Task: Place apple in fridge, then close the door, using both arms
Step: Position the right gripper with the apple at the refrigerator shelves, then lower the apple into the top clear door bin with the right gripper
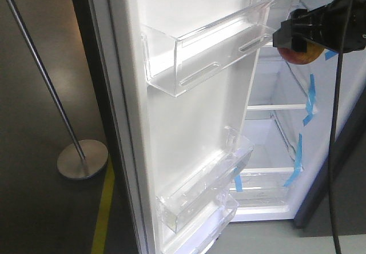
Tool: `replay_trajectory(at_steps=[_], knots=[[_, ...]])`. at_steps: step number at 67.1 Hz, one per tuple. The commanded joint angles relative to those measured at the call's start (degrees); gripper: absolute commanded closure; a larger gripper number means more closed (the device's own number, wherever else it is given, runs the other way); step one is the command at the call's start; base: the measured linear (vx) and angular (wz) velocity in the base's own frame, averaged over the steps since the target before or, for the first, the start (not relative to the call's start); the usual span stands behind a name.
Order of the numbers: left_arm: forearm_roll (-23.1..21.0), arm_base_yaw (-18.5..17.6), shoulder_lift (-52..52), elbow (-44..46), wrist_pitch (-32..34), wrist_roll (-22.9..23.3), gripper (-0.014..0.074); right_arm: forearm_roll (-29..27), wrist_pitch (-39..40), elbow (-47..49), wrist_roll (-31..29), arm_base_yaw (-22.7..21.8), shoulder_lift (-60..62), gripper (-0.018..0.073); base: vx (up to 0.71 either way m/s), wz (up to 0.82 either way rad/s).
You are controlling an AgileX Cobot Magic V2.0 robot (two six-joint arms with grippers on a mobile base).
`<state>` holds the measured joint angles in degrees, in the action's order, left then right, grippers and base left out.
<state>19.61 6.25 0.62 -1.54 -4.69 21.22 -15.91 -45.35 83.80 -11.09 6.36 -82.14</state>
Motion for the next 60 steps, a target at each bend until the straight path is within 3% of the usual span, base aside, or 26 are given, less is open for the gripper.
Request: replay_trajectory(at_steps=[1, 15, 27, 32, 38, 48, 60], knots=[[-0.25, -0.16, 0.94, -0.86, 4.06, 0.53, 0.0604, -1.27, 4.05, 1.83, -0.56, 0.10, 2.10, 0.0454, 0.00, 0.00], [-5.73, -0.16, 0.94, -0.86, 5.89, 6.33, 0.0604, -1.15, 4.08, 1.83, -0.64, -0.20, 5.69, 0.0454, 0.00, 0.00], [-7.05, -0.16, 0.94, -0.86, 7.13, 7.65, 0.0604, -3.24, 13.85, 1.83, -1.71, -0.20, 12.17, 0.0454, 0.00, 0.00], [-7.05, -0.16, 0.94, -0.86, 7.32, 7.65, 0.0604, -7.44, 17.86, 2.22, -5.19, -0.20, 12.96, 0.0454, 0.00, 0.00], [-7.05, -0.16, 0.94, -0.86, 7.35, 7.65, 0.0604, -14.02, 18.46, 3.97, -13.39, 0.10, 11.93, 0.0454, 0.00, 0.00], [-7.04, -0.16, 0.94, -0.86, 8.03, 7.65, 0.0604, -28.84, 13.28, 9.49, -27.76, 0.10, 7.07, 0.0450, 0.00, 0.00], [-7.04, -0.16, 0.94, -0.86, 10.24, 7.65, 0.0604, -37.31, 7.29, 16.31, -35.63, 0.10, -1.22, 0.0435, 0.00, 0.00]])
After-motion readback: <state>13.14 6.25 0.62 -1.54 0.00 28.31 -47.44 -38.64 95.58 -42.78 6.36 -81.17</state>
